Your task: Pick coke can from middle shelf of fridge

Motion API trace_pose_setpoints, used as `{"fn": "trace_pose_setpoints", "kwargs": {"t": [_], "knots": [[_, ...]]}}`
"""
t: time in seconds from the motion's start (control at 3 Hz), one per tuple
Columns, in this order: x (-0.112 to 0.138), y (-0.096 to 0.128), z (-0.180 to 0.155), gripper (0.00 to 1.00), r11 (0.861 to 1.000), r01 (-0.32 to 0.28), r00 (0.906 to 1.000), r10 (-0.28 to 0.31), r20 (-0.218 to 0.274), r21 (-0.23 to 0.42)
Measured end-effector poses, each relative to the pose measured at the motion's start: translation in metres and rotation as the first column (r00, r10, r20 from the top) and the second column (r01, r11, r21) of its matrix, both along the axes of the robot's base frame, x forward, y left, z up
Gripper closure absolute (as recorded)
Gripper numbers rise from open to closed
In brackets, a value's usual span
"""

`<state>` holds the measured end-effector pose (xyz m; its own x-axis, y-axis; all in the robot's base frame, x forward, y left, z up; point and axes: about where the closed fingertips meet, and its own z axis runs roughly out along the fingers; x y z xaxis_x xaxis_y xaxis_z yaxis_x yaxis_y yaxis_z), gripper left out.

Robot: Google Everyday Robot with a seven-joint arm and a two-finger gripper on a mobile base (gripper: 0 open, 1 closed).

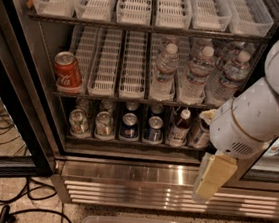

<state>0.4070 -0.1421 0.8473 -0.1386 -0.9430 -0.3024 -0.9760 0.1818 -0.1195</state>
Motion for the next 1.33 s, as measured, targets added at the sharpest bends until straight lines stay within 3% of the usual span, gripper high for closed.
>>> {"fn": "trace_pose_setpoints", "kwargs": {"t": [0.33,0.67,1.0,1.33], "knots": [[-0.003,0.000,-0.005,0.00,1.000,-0.002,0.9999,0.002,-0.011,-0.004],[0.001,0.015,-0.012,0.00,0.999,0.021,0.9994,-0.023,0.028,0.043],[0.011,0.048,-0.034,0.00,0.986,0.052,0.9955,-0.064,0.070,0.155],[0.035,0.076,-0.042,0.00,0.955,0.064,0.9851,-0.106,0.135,0.288]]}}
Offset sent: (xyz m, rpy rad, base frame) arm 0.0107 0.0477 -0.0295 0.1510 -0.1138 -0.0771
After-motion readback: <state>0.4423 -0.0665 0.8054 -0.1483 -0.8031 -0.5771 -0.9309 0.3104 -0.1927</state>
